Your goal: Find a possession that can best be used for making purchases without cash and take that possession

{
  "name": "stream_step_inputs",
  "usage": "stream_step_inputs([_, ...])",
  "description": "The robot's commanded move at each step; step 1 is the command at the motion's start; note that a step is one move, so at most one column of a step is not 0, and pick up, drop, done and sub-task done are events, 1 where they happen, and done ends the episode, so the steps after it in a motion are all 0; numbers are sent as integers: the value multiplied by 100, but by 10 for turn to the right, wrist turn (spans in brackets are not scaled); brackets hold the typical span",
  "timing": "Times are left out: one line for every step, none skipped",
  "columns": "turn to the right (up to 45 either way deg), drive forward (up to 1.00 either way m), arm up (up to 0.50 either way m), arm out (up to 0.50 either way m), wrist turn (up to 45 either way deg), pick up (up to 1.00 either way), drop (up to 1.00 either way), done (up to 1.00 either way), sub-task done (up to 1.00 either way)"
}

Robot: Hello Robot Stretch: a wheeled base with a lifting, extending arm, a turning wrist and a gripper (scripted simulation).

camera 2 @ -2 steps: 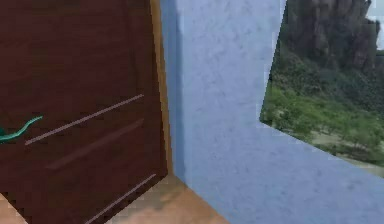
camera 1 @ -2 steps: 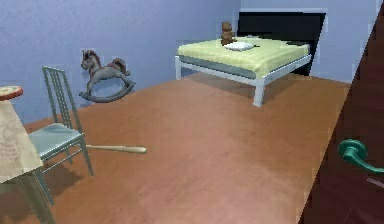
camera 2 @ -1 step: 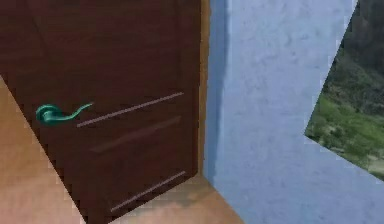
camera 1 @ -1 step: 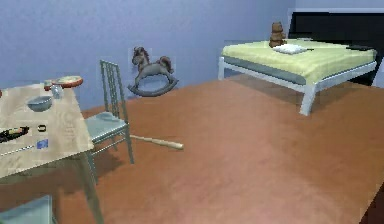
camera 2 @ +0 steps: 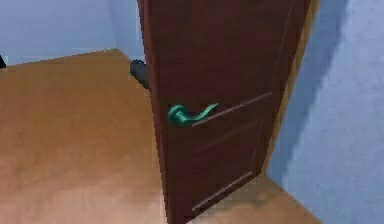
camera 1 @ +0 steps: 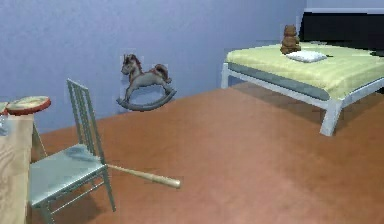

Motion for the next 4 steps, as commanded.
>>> stream_step_inputs([-450, 0, 0, 0, 0, 0, 0, 0, 0])
stream_step_inputs([-450, 0, 0, 0, 0, 0, 0, 0, 0])
stream_step_inputs([-450, 0, 0, 0, 0, 0, 0, 0, 0])
stream_step_inputs([-150, 0, 0, 0, 0, 0, 0, 0, 0])
